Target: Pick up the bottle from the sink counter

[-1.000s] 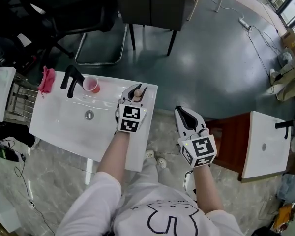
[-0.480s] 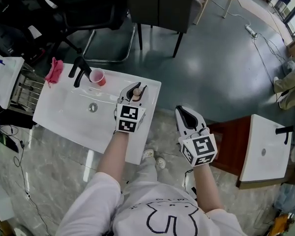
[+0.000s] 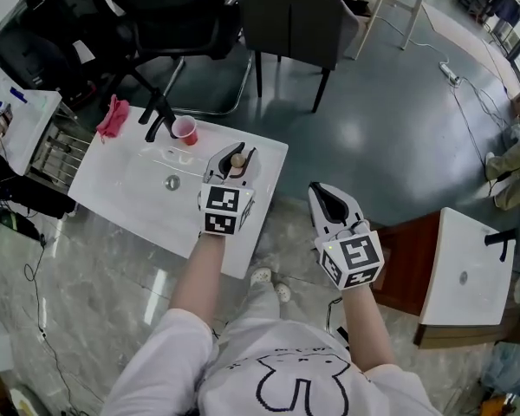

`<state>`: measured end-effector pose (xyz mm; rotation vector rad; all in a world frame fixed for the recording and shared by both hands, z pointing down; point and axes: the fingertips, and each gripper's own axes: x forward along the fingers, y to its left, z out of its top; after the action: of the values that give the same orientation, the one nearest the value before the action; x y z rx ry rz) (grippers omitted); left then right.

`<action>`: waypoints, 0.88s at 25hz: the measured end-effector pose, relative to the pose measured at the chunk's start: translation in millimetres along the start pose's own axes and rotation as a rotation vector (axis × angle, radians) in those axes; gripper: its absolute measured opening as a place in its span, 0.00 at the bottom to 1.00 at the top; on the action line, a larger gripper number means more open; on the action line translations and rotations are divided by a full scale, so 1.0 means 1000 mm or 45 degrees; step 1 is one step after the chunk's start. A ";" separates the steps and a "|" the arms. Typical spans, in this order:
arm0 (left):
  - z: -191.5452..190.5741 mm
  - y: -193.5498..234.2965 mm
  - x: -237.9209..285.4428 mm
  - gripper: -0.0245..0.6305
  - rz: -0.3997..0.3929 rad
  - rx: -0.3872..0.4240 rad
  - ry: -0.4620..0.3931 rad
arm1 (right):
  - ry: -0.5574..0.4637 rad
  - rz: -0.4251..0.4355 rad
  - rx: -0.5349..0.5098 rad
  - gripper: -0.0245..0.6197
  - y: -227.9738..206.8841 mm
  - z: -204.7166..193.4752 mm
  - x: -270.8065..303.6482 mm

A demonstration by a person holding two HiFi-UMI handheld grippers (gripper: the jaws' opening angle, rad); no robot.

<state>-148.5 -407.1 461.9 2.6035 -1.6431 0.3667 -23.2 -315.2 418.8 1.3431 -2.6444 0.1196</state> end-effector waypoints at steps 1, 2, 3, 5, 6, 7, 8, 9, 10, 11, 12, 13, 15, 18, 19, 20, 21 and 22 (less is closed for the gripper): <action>0.003 -0.001 -0.004 0.19 0.010 -0.006 -0.011 | -0.007 0.007 -0.009 0.09 0.001 0.002 -0.002; 0.006 -0.001 -0.008 0.19 0.021 -0.008 -0.020 | -0.015 0.014 -0.017 0.09 0.002 0.003 -0.003; 0.009 0.000 -0.012 0.19 0.029 -0.006 -0.027 | -0.023 0.020 -0.024 0.09 0.003 0.005 -0.004; 0.014 0.001 -0.020 0.19 0.042 0.002 -0.039 | -0.039 0.030 -0.035 0.09 0.008 0.010 -0.005; 0.016 0.002 -0.024 0.19 0.048 0.005 -0.044 | -0.046 0.034 -0.040 0.09 0.010 0.013 -0.006; 0.019 0.004 -0.029 0.19 0.053 0.006 -0.051 | -0.053 0.038 -0.045 0.09 0.013 0.016 -0.007; 0.023 0.005 -0.033 0.19 0.059 0.008 -0.058 | -0.059 0.040 -0.052 0.09 0.015 0.019 -0.008; 0.026 0.006 -0.037 0.19 0.062 0.011 -0.065 | -0.065 0.042 -0.059 0.09 0.017 0.022 -0.010; 0.030 0.007 -0.042 0.19 0.063 0.018 -0.073 | -0.070 0.041 -0.066 0.09 0.019 0.025 -0.011; 0.034 0.008 -0.046 0.19 0.061 0.027 -0.082 | -0.077 0.038 -0.073 0.09 0.021 0.028 -0.012; 0.038 0.008 -0.051 0.19 0.057 0.037 -0.091 | -0.084 0.032 -0.078 0.09 0.022 0.031 -0.013; 0.041 0.008 -0.055 0.19 0.052 0.045 -0.101 | -0.092 0.023 -0.080 0.09 0.023 0.034 -0.014; 0.049 0.010 -0.063 0.19 0.040 0.055 -0.121 | -0.111 0.003 -0.079 0.09 0.026 0.040 -0.015; 0.061 0.016 -0.075 0.19 0.028 0.069 -0.151 | -0.135 -0.019 -0.077 0.09 0.033 0.050 -0.013; 0.066 0.018 -0.078 0.19 0.025 0.073 -0.162 | -0.141 -0.025 -0.080 0.09 0.036 0.053 -0.012; 0.070 0.020 -0.081 0.19 0.023 0.076 -0.175 | -0.147 -0.030 -0.082 0.09 0.039 0.056 -0.012; 0.075 0.022 -0.084 0.19 0.020 0.079 -0.188 | -0.155 -0.037 -0.084 0.09 0.040 0.059 -0.011; 0.080 0.024 -0.087 0.19 0.018 0.082 -0.200 | -0.162 -0.045 -0.084 0.09 0.041 0.062 -0.010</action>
<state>-191.7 -353.4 362.6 2.7334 -1.7241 0.2246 -57.9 -291.9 355.9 1.4198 -2.6999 -0.0594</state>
